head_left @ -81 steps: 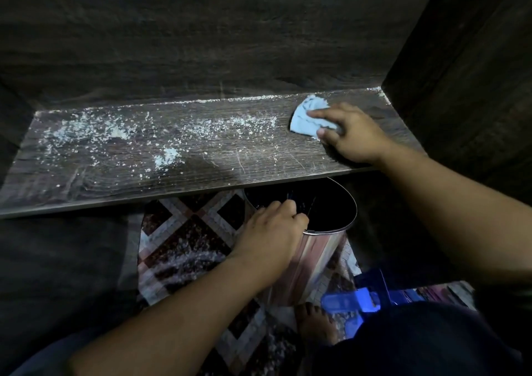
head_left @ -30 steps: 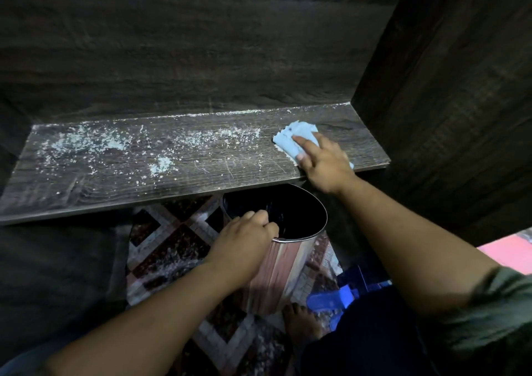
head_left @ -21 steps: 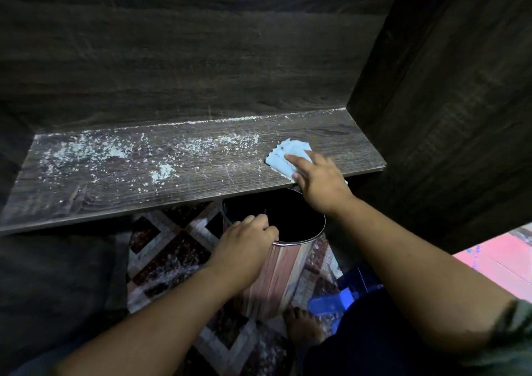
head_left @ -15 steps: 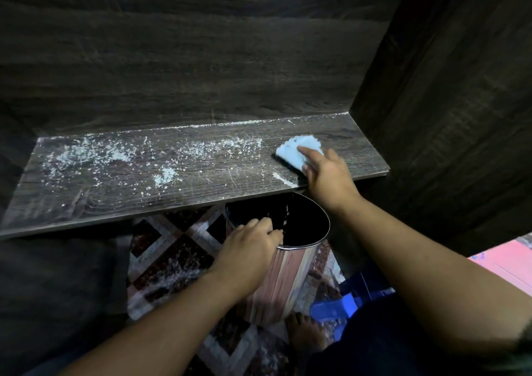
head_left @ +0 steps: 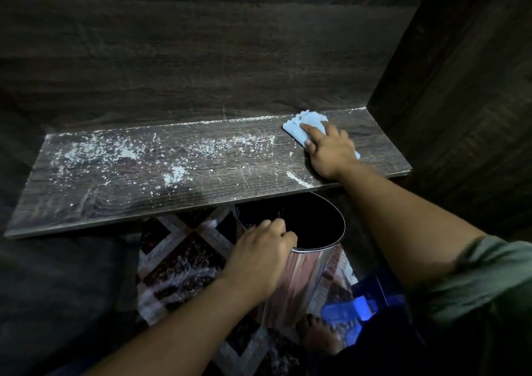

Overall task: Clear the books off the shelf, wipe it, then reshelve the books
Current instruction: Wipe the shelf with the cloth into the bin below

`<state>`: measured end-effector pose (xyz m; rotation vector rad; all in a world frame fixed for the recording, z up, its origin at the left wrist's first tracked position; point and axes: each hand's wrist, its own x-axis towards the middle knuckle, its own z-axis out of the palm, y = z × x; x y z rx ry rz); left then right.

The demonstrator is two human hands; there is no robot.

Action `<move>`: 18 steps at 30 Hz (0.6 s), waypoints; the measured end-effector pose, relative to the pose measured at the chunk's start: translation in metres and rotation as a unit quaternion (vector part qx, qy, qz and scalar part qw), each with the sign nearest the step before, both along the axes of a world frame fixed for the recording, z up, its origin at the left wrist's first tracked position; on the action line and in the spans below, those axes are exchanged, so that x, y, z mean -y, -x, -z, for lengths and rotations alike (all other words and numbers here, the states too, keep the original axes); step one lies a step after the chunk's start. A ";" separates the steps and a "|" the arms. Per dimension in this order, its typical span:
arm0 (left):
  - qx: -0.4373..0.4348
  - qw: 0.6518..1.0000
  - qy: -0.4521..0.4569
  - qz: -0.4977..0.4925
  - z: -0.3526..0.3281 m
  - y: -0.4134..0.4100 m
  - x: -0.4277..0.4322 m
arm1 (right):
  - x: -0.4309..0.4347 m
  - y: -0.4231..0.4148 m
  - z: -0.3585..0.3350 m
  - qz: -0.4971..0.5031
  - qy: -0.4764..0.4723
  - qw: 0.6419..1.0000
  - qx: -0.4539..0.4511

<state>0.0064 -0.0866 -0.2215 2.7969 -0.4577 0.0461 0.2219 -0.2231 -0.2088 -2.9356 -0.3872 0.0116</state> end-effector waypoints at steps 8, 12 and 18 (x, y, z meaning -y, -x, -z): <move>0.007 1.000 -0.005 -0.010 0.000 0.004 0.002 | 0.020 0.053 -0.003 -0.086 0.005 0.996 -0.004; -0.002 1.000 -0.017 -0.010 -0.005 0.005 0.001 | 0.029 0.075 -0.010 -0.117 0.022 0.992 -0.047; 0.008 0.999 -0.036 -0.021 -0.012 0.009 0.004 | 0.036 0.086 -0.036 -0.164 -0.013 0.978 -0.126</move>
